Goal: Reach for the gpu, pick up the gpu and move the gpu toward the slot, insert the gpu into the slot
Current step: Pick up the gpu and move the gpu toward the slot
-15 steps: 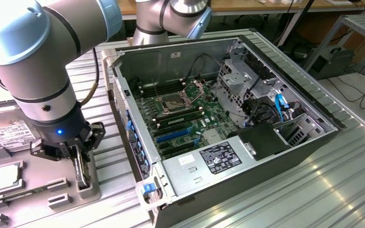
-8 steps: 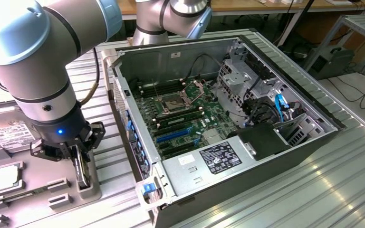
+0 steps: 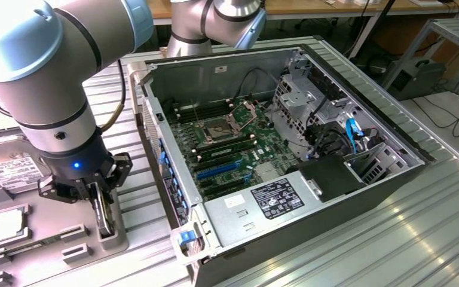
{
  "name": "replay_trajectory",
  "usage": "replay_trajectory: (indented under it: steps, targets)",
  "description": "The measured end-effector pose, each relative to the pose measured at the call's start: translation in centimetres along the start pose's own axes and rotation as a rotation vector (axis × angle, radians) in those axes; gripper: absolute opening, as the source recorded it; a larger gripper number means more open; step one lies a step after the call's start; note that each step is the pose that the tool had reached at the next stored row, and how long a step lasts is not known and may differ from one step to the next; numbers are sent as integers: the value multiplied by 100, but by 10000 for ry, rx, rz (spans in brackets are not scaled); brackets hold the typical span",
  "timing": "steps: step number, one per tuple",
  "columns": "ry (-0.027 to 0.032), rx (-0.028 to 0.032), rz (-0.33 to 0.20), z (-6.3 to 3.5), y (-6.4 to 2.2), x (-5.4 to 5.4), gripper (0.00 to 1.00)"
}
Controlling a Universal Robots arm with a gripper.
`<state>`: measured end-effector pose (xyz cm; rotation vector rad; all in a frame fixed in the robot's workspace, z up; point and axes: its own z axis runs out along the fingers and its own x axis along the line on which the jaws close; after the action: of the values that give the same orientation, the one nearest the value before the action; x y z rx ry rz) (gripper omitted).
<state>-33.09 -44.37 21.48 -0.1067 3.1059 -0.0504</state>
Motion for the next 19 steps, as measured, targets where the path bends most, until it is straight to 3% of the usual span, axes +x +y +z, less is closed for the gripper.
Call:
replay_trajectory:
  steps: [19]
  targets:
    - [8, 8, 234, 0, 0, 0, 29]
